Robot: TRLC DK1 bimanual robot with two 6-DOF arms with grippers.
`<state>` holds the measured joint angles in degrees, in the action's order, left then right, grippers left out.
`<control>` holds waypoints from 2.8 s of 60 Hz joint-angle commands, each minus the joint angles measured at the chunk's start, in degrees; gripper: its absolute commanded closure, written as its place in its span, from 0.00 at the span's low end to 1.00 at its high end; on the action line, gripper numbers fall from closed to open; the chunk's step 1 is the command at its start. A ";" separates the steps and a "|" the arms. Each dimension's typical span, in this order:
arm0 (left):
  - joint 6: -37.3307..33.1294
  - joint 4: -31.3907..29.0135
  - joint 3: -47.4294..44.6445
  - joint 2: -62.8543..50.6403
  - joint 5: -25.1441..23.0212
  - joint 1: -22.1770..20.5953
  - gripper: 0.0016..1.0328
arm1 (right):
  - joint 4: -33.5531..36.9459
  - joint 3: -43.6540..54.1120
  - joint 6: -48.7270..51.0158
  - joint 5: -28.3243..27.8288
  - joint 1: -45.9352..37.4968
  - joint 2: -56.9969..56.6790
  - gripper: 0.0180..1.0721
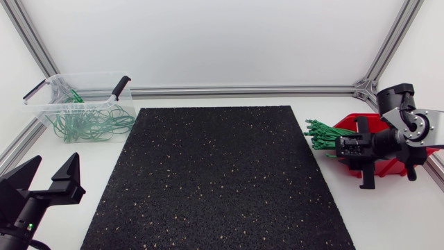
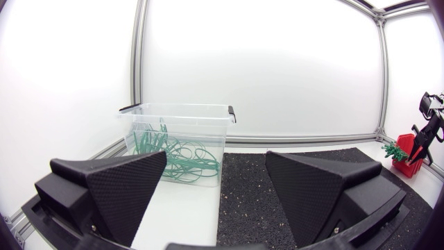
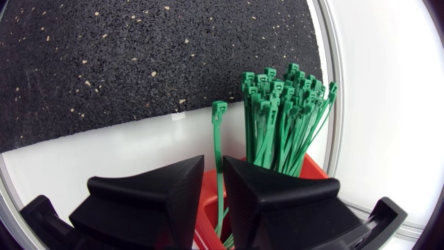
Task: Take a green cable tie from the red box, thread the tail through the head to close it, then place it in the transparent bin on the left.
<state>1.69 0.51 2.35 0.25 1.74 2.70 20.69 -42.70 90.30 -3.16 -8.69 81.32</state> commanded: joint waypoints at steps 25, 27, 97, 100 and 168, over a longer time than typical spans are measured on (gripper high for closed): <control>0.15 -1.30 -2.17 0.45 -0.16 -0.59 0.04 | -2.23 2.36 2.77 -0.01 -0.28 -4.41 0.94; 0.15 -1.30 -2.26 0.45 -0.16 -0.68 0.04 | -2.23 2.36 2.77 -0.09 -0.19 -5.38 0.94; -0.02 1.16 2.48 0.63 1.07 -0.15 0.04 | 36.71 -29.02 -35.81 -6.86 29.52 -20.50 0.94; -0.02 0.89 3.36 0.63 1.07 0.20 0.04 | 39.17 -30.52 -40.03 -6.95 33.12 -18.30 0.94; -15.67 -8.16 30.70 -26.00 -15.80 -1.47 0.32 | 47.16 -31.66 -62.97 -49.84 33.82 3.50 0.94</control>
<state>-15.55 -7.09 29.12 -22.94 -11.20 1.56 68.40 -75.61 28.25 -52.07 25.41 83.42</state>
